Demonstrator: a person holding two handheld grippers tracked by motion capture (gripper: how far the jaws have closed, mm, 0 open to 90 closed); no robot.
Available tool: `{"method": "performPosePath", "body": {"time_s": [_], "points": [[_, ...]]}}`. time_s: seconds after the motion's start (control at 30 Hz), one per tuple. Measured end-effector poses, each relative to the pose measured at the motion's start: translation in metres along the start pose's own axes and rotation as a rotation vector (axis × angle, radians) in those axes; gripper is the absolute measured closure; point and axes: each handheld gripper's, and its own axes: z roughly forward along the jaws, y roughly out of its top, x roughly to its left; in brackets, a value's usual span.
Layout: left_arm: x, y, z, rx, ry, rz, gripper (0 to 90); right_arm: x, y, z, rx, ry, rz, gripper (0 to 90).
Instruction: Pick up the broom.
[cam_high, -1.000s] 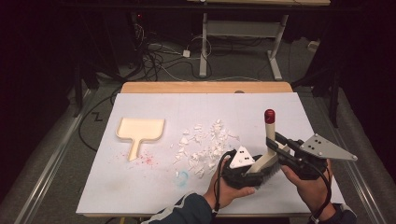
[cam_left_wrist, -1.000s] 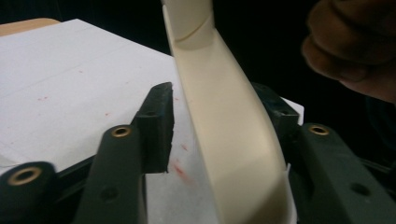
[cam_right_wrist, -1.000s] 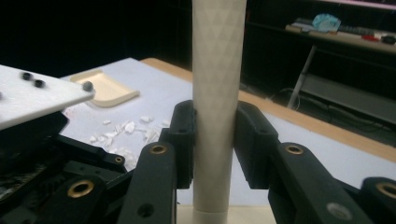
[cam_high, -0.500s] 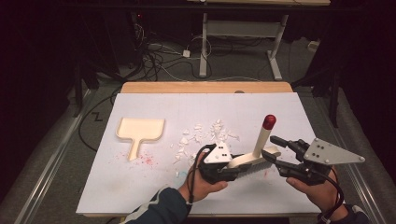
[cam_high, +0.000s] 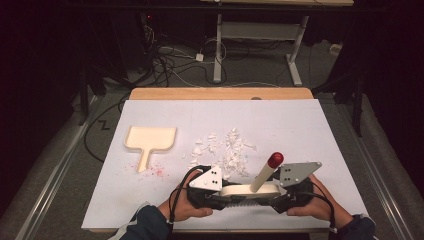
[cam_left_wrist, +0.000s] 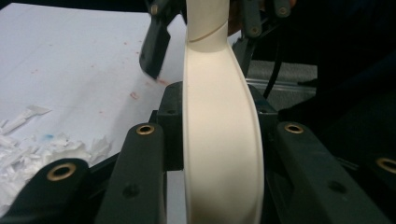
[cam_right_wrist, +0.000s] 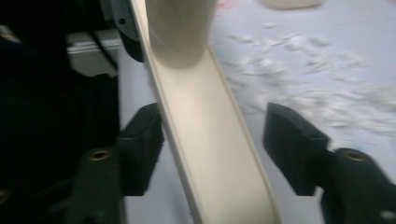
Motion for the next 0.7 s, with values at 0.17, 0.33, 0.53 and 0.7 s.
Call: {"method": "performPosePath", "body": {"time_s": [0.17, 0.33, 0.53, 0.7], "points": [[0.005, -0.004, 0.001, 0.012, 0.006, -0.013, 63.3, 0.001, -0.002, 0.014, -0.015, 0.090, 0.004, 59.6], [0.009, -0.007, -0.005, -0.017, 0.097, -0.029, 48.4, 0.002, -0.002, 0.015, -0.009, 0.086, -0.004, 67.9], [0.007, -0.013, -0.024, 0.011, 0.261, -0.005, 28.2, -0.002, -0.002, 0.003, -0.016, 0.012, 0.020, 68.0], [0.008, -0.040, -0.060, -0.009, 0.449, -0.068, 21.9, -0.011, -0.003, -0.012, -0.032, -0.077, 0.084, 68.0]]}}
